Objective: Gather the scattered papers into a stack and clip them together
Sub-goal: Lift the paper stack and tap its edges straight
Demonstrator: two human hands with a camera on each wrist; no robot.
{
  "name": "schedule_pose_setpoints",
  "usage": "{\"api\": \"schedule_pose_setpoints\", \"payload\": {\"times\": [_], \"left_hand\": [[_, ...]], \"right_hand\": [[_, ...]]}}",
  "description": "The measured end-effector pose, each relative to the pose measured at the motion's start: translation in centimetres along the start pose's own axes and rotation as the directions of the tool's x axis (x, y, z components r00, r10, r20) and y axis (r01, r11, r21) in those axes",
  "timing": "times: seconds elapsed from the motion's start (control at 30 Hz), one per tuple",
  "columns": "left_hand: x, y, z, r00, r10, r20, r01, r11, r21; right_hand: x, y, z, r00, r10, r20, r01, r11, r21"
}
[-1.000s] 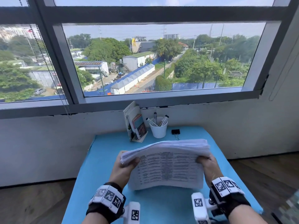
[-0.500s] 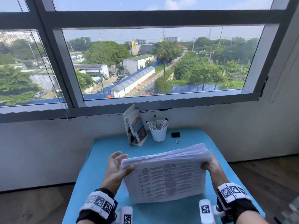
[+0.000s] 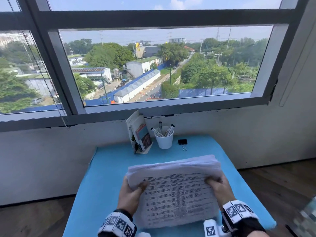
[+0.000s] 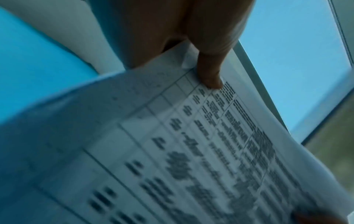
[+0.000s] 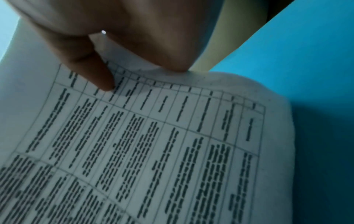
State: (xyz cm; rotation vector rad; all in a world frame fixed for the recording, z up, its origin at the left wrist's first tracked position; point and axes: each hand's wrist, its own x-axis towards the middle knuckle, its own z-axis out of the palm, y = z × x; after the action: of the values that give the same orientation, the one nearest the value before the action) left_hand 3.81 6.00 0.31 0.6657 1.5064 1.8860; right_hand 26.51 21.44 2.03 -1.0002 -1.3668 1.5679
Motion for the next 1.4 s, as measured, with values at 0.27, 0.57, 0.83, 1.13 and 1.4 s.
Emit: {"api": "schedule_pose_setpoints", "payload": {"times": [0.27, 0.57, 0.83, 1.13, 1.4], "left_hand": [[0.7, 2.1, -0.8, 0.981, 0.195, 0.016, -0.194, 0.963, 0.185], [1.1, 2.3, -0.8, 0.940, 0.324, -0.106, -0.297, 0.930, 0.216], [1.9, 0.5, -1.4, 0.993, 0.112, -0.045, -0.108, 0.991, 0.082], [1.4, 0.6, 0.6, 0.977, 0.211, -0.010, -0.202, 0.946, 0.255], [1.8, 4.8, 3.5, 0.902, 0.422, 0.094, -0.421, 0.807, 0.413]], "right_hand": [[0.7, 0.2, 0.2, 0.997, -0.081, -0.009, 0.080, 0.995, -0.056], [0.7, -0.8, 1.3, 0.984, -0.175, -0.033, 0.171, 0.982, -0.084], [1.0, -0.3, 1.5, 0.994, -0.096, -0.057, 0.094, 0.995, -0.028], [1.0, 0.2, 1.3, 0.999, 0.032, -0.042, -0.033, 0.999, -0.021], [-0.9, -7.9, 2.9, 0.780, -0.582, 0.230, 0.520, 0.397, -0.756]]}}
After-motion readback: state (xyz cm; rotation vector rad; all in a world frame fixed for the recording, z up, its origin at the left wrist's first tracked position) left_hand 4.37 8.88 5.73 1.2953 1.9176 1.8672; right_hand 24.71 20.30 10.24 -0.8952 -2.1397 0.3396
